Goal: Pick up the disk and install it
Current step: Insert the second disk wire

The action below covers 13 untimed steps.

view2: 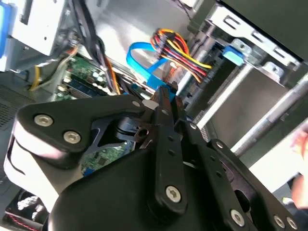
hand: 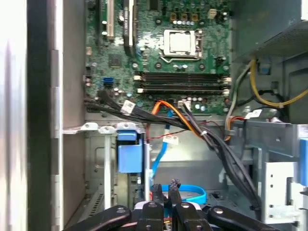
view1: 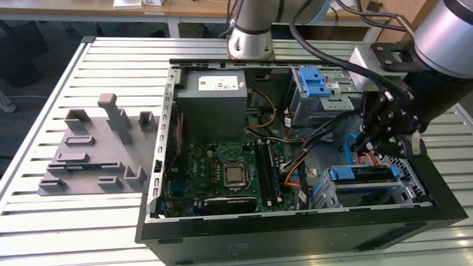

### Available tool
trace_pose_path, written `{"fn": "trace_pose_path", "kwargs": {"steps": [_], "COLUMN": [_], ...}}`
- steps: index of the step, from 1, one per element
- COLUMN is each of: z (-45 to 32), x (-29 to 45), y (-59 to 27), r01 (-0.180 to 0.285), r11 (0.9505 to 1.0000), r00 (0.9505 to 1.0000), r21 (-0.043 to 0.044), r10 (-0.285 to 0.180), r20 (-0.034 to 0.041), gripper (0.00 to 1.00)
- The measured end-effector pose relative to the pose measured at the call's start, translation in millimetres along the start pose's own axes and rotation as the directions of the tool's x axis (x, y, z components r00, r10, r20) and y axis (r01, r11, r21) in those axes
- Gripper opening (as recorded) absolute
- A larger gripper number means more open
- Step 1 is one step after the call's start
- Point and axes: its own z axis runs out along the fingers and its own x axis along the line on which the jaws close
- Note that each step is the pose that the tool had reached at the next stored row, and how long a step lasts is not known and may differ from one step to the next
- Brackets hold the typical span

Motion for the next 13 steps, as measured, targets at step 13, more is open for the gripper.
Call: {"fn": "trace_pose_path", "kwargs": {"steps": [13], "z": [5.9], "x": [6.9], "y": [0.0], "r01": [0.021], "r11": [0.9998], "r00": [0.9992], "r21": [-0.0015], "r10": [-0.021], "r20": [-0.0333], "gripper": [0.16]}}
